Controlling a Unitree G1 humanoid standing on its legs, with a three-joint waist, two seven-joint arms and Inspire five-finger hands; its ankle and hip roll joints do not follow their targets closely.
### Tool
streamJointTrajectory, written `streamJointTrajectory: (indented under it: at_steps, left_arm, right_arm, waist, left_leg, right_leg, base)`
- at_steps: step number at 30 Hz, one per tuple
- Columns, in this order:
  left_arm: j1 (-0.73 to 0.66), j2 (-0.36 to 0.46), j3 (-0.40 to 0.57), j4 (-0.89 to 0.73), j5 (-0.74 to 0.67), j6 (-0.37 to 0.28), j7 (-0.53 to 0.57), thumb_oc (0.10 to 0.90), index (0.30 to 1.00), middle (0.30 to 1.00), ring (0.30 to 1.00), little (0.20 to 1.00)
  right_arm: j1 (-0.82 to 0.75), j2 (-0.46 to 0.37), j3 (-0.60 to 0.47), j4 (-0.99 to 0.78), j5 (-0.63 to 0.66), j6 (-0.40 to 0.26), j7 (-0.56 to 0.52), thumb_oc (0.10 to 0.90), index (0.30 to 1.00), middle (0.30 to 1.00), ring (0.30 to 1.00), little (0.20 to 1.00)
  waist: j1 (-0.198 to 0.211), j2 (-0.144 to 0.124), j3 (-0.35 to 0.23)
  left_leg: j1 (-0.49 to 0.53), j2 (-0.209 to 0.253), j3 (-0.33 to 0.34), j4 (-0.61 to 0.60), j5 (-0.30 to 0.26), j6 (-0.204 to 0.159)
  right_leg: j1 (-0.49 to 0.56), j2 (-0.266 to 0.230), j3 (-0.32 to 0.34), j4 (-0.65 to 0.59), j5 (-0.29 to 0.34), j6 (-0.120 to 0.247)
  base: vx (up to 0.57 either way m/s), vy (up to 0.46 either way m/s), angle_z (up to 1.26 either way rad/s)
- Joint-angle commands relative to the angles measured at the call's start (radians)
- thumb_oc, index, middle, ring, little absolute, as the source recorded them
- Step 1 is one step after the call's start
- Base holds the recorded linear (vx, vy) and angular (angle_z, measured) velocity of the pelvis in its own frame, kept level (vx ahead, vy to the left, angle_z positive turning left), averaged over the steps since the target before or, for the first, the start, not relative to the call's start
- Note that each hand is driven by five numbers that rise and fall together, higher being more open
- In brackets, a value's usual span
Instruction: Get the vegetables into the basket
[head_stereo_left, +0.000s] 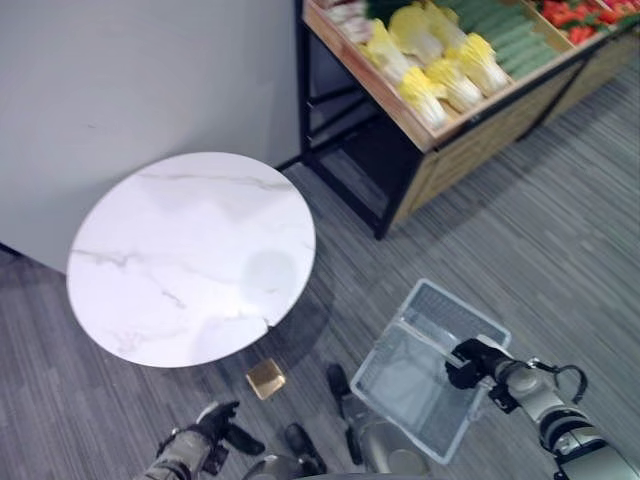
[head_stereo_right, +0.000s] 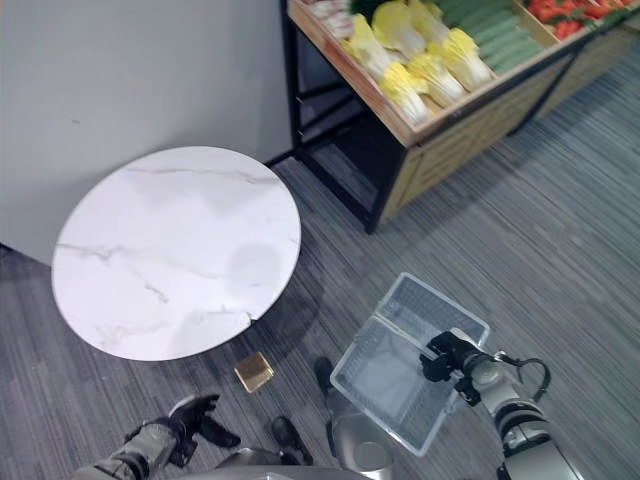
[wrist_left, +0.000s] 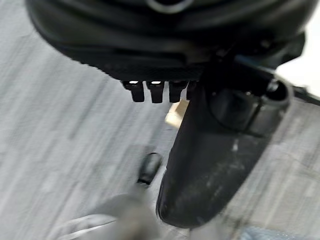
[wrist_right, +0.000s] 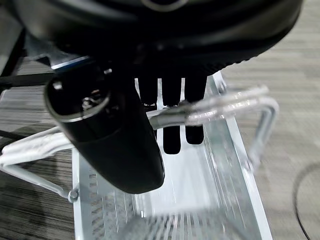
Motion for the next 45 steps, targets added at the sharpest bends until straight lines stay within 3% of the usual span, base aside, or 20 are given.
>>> streamJointTrajectory:
  at_steps: [1, 2, 3, 6, 14, 25, 33, 37, 40, 41, 42, 44, 45]
  left_arm:
    - [0.051, 0.008, -0.019, 0.056, 0.018, 0.016, 0.007, 0.9, 1.0, 1.0, 1.0, 1.0]
    - [0.056, 0.006, -0.011, 0.058, 0.019, 0.016, 0.007, 0.9, 1.0, 1.0, 1.0, 1.0]
    - [0.061, 0.003, -0.006, 0.06, 0.021, 0.019, 0.003, 0.9, 1.0, 1.0, 1.0, 1.0]
    - [0.062, -0.005, -0.01, 0.058, 0.027, 0.017, 0.003, 0.9, 1.0, 1.0, 1.0, 1.0]
    - [0.054, -0.016, -0.014, 0.048, 0.054, 0.016, 0.01, 0.9, 1.0, 1.0, 1.0, 1.0]
    - [0.028, -0.021, -0.034, 0.047, 0.062, 0.019, 0.027, 0.9, 1.0, 1.0, 1.0, 1.0]
    - [0.012, -0.021, -0.021, 0.048, 0.043, 0.027, 0.04, 0.9, 1.0, 1.0, 1.0, 1.0]
    - [0.014, -0.027, -0.018, 0.041, 0.039, 0.025, 0.042, 0.9, 1.0, 1.0, 1.0, 1.0]
    - [0.006, -0.019, -0.022, 0.026, 0.025, 0.019, 0.052, 0.9, 1.0, 1.0, 1.0, 1.0]
    - [0.002, -0.014, -0.007, 0.019, -0.014, 0.014, 0.058, 0.9, 1.0, 1.0, 1.0, 1.0]
    - [0.002, -0.014, -0.007, 0.019, -0.014, 0.014, 0.058, 0.9, 1.0, 1.0, 1.0, 1.0]
    - [0.0, -0.012, 0.002, 0.018, -0.056, 0.007, 0.061, 0.9, 1.0, 1.0, 1.0, 1.0]
    - [-0.001, -0.014, 0.001, 0.019, -0.066, 0.004, 0.064, 0.9, 1.0, 1.0, 1.0, 1.0]
  right_arm:
    - [-0.121, -0.069, 0.009, 0.024, 0.043, -0.043, -0.028, 0.4, 0.3, 0.3, 0.3, 0.3]
    - [-0.134, -0.053, 0.021, 0.038, 0.045, -0.039, -0.025, 0.4, 0.3, 0.3, 0.3, 0.3]
    - [-0.137, -0.044, 0.034, 0.049, 0.043, -0.04, -0.019, 0.4, 0.3, 0.3, 0.3, 0.3]
    - [-0.122, -0.036, 0.029, 0.044, 0.048, -0.042, -0.021, 0.4, 0.3, 0.3, 0.3, 0.3]
    - [-0.025, -0.023, -0.012, 0.011, 0.077, -0.04, -0.025, 0.4, 0.3, 0.3, 0.3, 0.3]
    - [0.054, -0.028, -0.046, -0.014, 0.096, -0.044, -0.039, 0.4, 0.3, 0.3, 0.3, 0.3]
    - [0.115, 0.0, -0.042, 0.022, 0.111, -0.048, -0.037, 0.4, 0.3, 0.3, 0.3, 0.3]
    - [0.144, 0.015, -0.037, 0.044, 0.118, -0.052, -0.036, 0.4, 0.3, 0.3, 0.3, 0.3]
    - [0.156, 0.019, -0.038, 0.074, 0.129, -0.058, -0.031, 0.4, 0.3, 0.3, 0.3, 0.3]
    - [0.155, 0.022, -0.028, 0.094, 0.128, -0.06, -0.034, 0.4, 0.3, 0.3, 0.3, 0.3]
    - [0.154, 0.023, -0.028, 0.095, 0.128, -0.06, -0.034, 0.4, 0.3, 0.3, 0.3, 0.3]
    - [0.154, 0.032, -0.021, 0.12, 0.137, -0.062, -0.032, 0.4, 0.3, 0.3, 0.3, 0.3]
    - [0.154, 0.038, -0.017, 0.128, 0.139, -0.062, -0.034, 0.4, 0.3, 0.3, 0.3, 0.3]
  waist:
    - [0.04, -0.015, -0.056]
    - [0.056, -0.022, -0.062]
    - [0.063, -0.032, -0.074]
    - [0.062, -0.03, -0.08]
    - [0.034, -0.01, -0.084]
    - [-0.011, 0.021, -0.042]
    - [-0.027, 0.021, -0.046]
    - [-0.025, 0.009, -0.047]
    - [-0.012, -0.018, -0.037]
    - [0.011, -0.043, -0.029]
    - [0.012, -0.044, -0.03]
    - [0.027, -0.068, -0.022]
    - [0.025, -0.077, -0.018]
  left_leg:
    - [0.014, -0.061, -0.168, 0.013, -0.108, 0.0]
    - [0.015, -0.064, -0.135, 0.008, -0.112, -0.001]
    - [0.021, -0.072, -0.124, 0.002, -0.109, -0.006]
    - [0.033, -0.073, -0.128, 0.003, -0.11, -0.009]
    - [0.063, -0.056, -0.151, -0.018, -0.094, -0.033]
    - [0.046, -0.016, -0.137, -0.062, -0.035, -0.07]
    - [0.056, 0.033, -0.126, -0.063, 0.017, -0.125]
    - [0.049, 0.073, -0.124, -0.003, 0.091, -0.177]
    - [0.019, 0.083, -0.218, 0.09, 0.138, -0.196]
    - [-0.015, 0.06, -0.318, 0.131, 0.133, -0.171]
    - [-0.017, 0.059, -0.316, 0.133, 0.132, -0.17]
    - [-0.075, 0.014, -0.447, 0.121, 0.071, -0.137]
    - [-0.088, 0.011, -0.463, 0.084, 0.054, -0.129]
  right_leg:
    - [0.133, -0.166, 0.059, -0.009, -0.025, 0.124]
    - [0.15, -0.18, 0.004, -0.042, -0.008, 0.138]
    - [0.159, -0.176, 0.016, -0.066, 0.023, 0.146]
    - [0.167, -0.177, 0.013, -0.066, 0.04, 0.152]
    - [0.181, -0.147, 0.055, -0.063, -0.006, 0.134]
    - [0.082, -0.102, 0.11, 0.033, -0.079, 0.105]
    - [0.063, -0.057, 0.112, 0.07, -0.143, 0.067]
    - [0.093, -0.028, 0.111, 0.053, -0.172, 0.038]
    - [0.125, -0.003, 0.136, 0.027, -0.183, 0.014]
    - [0.135, 0.009, 0.168, 0.01, -0.187, -0.004]
    - [0.134, 0.008, 0.169, 0.008, -0.186, -0.005]
    - [0.135, 0.012, 0.197, 0.006, -0.189, -0.005]
    - [0.138, 0.011, 0.206, 0.002, -0.185, -0.008]
  base:
    - [0.02, -0.125, -1.27]
    - [0.04, -0.121, -0.74]
    - [0.07, -0.174, -0.72]
    - [0.07, -0.154, -0.52]
    - [0.07, -0.144, 0.01]
    - [0.09, -0.148, -0.08]
    - [0.12, -0.244, -0.08]
    - [0.12, -0.274, -0.14]
    - [0.17, -0.319, -0.09]
    - [0.1, -0.201, -0.35]
    - [0.06, -0.147, -0.6]
    - [0.0, -0.089, -0.8]
    - [-0.02, -0.109, -0.62]
